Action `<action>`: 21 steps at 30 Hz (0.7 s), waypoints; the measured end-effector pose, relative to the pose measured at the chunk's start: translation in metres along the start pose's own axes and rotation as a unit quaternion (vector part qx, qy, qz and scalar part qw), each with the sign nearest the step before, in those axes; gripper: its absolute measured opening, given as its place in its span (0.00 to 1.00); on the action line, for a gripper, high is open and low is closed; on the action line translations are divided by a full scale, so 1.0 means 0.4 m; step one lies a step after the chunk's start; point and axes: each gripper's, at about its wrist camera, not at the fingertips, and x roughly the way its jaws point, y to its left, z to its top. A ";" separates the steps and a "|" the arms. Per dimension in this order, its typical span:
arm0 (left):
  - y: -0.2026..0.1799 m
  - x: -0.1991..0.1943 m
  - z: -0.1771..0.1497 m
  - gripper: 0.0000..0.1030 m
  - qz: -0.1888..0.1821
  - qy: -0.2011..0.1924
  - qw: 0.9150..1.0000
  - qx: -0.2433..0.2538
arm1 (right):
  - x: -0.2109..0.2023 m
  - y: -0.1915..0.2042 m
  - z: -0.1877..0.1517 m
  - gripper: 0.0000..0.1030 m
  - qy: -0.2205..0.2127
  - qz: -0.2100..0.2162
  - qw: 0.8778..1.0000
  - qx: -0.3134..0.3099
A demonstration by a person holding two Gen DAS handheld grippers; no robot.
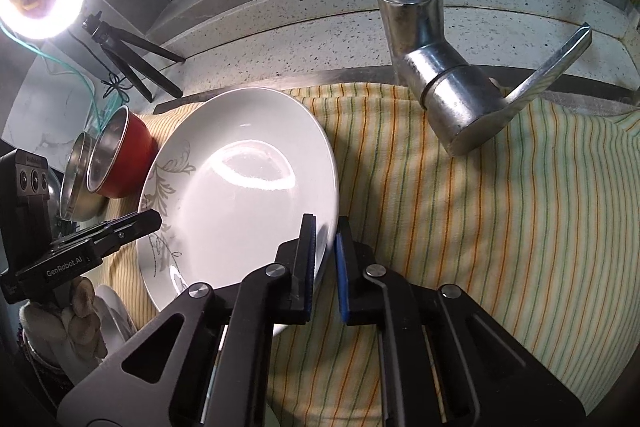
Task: Organize plates and bowls
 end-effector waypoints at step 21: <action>0.000 -0.115 -0.011 0.15 -0.012 -0.037 0.999 0.016 | -0.113 0.074 -0.022 0.09 -0.044 0.003 0.999 -0.009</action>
